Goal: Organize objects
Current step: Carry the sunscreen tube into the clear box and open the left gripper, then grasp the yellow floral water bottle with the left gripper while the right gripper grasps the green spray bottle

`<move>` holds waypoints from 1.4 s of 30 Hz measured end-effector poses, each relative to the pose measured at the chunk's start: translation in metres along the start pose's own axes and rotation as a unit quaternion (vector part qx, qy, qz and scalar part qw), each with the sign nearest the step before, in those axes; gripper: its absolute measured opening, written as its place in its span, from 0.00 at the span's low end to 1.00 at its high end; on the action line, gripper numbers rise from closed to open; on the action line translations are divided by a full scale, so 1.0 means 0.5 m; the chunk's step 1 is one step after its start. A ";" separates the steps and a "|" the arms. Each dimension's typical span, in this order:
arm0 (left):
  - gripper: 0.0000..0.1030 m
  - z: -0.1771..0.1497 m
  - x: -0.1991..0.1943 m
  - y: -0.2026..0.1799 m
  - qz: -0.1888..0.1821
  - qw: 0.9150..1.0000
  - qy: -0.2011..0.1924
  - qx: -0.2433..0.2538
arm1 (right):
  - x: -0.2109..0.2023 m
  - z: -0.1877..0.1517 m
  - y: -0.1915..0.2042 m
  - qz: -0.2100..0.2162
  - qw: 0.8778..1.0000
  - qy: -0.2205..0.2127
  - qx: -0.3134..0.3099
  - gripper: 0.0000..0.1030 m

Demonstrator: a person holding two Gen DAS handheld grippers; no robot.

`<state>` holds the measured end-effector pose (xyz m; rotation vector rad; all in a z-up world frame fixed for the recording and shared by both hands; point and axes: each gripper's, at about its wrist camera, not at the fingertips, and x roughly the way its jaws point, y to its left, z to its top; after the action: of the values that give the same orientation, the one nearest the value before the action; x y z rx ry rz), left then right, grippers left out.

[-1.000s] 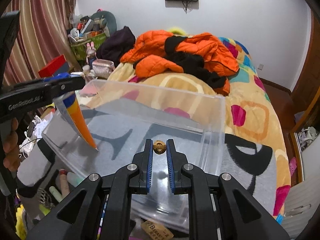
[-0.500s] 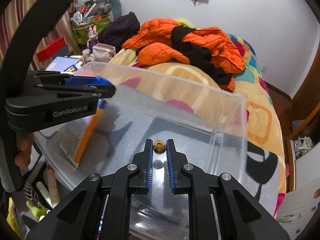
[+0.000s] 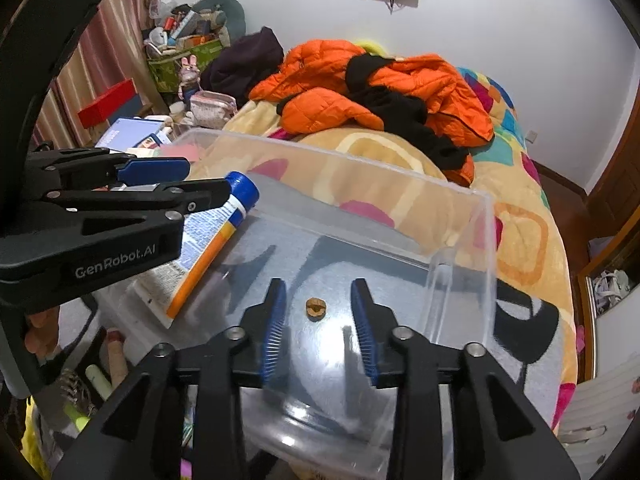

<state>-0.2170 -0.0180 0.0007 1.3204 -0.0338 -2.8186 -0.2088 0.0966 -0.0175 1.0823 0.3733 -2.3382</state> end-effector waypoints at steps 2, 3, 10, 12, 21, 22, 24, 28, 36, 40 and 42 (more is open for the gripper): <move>0.54 -0.005 -0.024 -0.005 0.003 1.000 -0.015 0.005 | -0.018 -0.005 0.003 -0.005 1.000 -0.013 -0.005 0.42; 0.56 -0.007 -0.036 -0.007 0.005 1.000 -0.023 0.007 | -0.028 -0.008 0.004 -0.006 1.000 -0.018 -0.006 0.45; 0.76 -0.030 -0.123 -0.015 0.009 0.997 -0.071 0.020 | -0.100 -0.023 0.001 -0.005 0.999 -0.052 -0.004 0.54; 0.84 -0.038 -0.145 -0.014 0.006 0.997 -0.080 0.019 | -0.123 -0.027 -0.005 -0.004 0.998 -0.063 -0.001 0.59; 0.94 -0.086 -0.210 -0.002 0.005 0.996 -0.093 0.013 | -0.197 -0.068 -0.031 -0.020 0.996 -0.085 0.007 0.69; 0.94 -0.095 -0.214 0.000 0.006 0.996 -0.090 0.012 | -0.202 -0.076 -0.034 -0.022 0.996 -0.085 0.008 0.69; 0.94 -0.110 -0.217 0.004 0.004 0.996 -0.084 0.012 | -0.207 -0.091 -0.040 -0.027 0.996 -0.082 0.008 0.69; 0.94 -0.151 -0.215 -0.001 -0.005 0.998 -0.065 0.019 | -0.204 -0.127 -0.051 -0.039 0.997 -0.066 0.012 0.69; 0.94 -0.248 -0.202 -0.064 -0.042 0.997 -0.019 0.059 | -0.201 -0.214 -0.082 -0.041 0.997 -0.031 0.053 0.69; 0.94 -0.276 -0.194 -0.103 -0.064 0.994 -0.004 0.084 | -0.211 -0.255 -0.089 -0.015 0.996 -0.016 0.086 0.69; 0.94 -0.288 -0.189 -0.120 -0.075 0.993 0.003 0.094 | -0.215 -0.272 -0.081 -0.004 0.996 -0.011 0.093 0.69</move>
<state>-0.0471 0.0440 -0.0208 1.4252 -0.2136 -2.9995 -0.0896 0.2289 -0.0212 1.1421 0.1536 -2.4281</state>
